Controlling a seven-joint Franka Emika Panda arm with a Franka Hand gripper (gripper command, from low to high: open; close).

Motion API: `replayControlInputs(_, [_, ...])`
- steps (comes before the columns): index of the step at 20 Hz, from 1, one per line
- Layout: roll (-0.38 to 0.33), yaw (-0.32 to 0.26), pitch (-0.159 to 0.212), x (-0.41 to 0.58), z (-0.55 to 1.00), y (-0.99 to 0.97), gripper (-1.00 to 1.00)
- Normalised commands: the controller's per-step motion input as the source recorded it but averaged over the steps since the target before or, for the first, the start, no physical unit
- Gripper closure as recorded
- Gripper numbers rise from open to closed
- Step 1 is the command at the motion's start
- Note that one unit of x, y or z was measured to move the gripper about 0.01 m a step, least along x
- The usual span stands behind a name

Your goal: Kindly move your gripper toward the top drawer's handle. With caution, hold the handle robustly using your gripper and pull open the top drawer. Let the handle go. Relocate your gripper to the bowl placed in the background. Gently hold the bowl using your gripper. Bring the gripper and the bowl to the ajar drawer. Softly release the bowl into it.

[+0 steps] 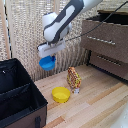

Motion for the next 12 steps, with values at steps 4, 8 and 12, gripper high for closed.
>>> replayControlInputs(4, [-0.012, -0.117, 0.11, -0.056, 0.96, -0.2, 1.0])
replayControlInputs(8, [0.0, -0.081, 0.088, -0.056, 1.0, -0.27, 1.0])
replayControlInputs(12, [0.0, -0.101, 0.056, 0.046, 1.0, -0.34, 1.0])
